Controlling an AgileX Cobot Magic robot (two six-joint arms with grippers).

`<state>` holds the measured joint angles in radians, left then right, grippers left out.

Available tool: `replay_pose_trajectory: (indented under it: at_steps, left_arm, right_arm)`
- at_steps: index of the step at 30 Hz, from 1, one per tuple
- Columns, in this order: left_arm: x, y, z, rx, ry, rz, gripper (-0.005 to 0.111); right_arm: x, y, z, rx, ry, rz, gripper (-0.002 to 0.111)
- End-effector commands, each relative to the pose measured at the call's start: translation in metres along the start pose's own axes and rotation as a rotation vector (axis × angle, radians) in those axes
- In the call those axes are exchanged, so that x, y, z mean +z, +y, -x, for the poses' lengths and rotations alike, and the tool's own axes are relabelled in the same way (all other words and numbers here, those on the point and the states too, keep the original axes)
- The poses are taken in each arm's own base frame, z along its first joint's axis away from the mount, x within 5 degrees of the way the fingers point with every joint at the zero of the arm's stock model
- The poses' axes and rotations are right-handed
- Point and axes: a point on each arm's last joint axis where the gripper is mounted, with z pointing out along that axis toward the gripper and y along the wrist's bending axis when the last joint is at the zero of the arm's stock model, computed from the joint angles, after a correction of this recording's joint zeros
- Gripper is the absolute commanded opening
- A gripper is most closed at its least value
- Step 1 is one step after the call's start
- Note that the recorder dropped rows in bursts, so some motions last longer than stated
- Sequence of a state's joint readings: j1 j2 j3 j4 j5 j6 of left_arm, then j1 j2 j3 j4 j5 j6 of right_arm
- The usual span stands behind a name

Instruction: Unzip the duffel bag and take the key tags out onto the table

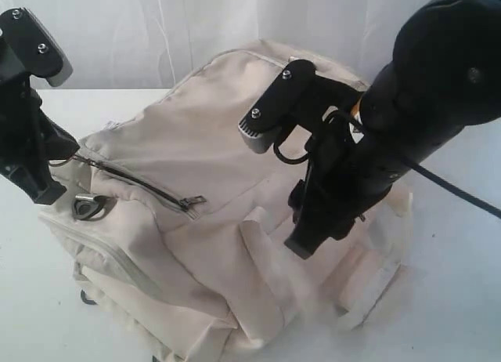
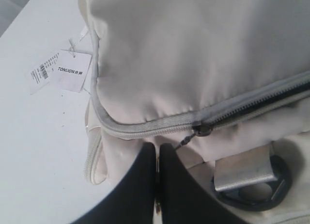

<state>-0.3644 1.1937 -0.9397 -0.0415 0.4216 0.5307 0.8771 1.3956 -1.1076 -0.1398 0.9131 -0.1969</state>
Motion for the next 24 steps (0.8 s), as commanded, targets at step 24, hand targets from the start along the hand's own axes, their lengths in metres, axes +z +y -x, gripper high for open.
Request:
replay_pose_trajectory:
  at_steps: [24]
  left_arm:
    - [-0.004, -0.003, 0.004, -0.084, -0.042, -0.034, 0.0]
  right_arm:
    - [0.058, 0.064, 0.074, -0.161, -0.528, 0.174, 0.062]
